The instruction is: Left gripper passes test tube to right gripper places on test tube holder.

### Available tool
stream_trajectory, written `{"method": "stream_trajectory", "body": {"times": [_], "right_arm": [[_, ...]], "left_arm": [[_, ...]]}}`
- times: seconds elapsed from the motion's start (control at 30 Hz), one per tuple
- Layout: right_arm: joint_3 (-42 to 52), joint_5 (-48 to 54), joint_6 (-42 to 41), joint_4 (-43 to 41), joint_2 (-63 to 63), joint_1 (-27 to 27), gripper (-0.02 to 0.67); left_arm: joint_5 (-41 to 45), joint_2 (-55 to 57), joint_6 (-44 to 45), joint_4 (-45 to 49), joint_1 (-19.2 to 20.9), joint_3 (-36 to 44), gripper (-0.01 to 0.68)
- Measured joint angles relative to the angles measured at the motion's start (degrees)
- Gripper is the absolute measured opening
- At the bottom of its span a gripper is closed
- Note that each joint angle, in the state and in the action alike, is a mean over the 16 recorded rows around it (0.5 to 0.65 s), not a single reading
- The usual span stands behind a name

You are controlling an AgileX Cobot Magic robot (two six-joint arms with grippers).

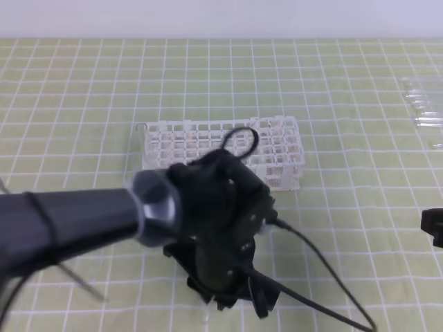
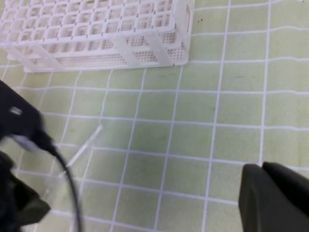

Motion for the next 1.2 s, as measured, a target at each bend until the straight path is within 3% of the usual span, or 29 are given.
{"method": "stream_trajectory", "body": {"times": [0.37,0.6,0.73,0.93,1.2], "right_arm": [[0.0,0.1,0.0,0.0,0.0,0.0,-0.018],[-0.6,0.6,0.0,0.2,0.0,0.0,-0.018],[-2.1,1.3,-0.2,0.6,0.4,0.0,-0.018],[-6.8,2.6,-2.0,2.8,3.3,1.3,-0.018],[-16.1,-0.7,-5.2,5.2,11.0,10.5,-0.018]], "left_arm": [[-5.9,-17.0,0.4,6.1,0.0,1.0,0.072],[-16.4,-30.6,-5.9,18.0,0.1,8.3,0.078],[-23.8,-37.6,-16.3,30.4,0.1,16.8,0.072],[-32.9,-45.4,-41.6,55.2,0.1,30.8,0.066],[-35.7,-49.8,-75.8,88.1,0.2,42.4,0.024]]}}
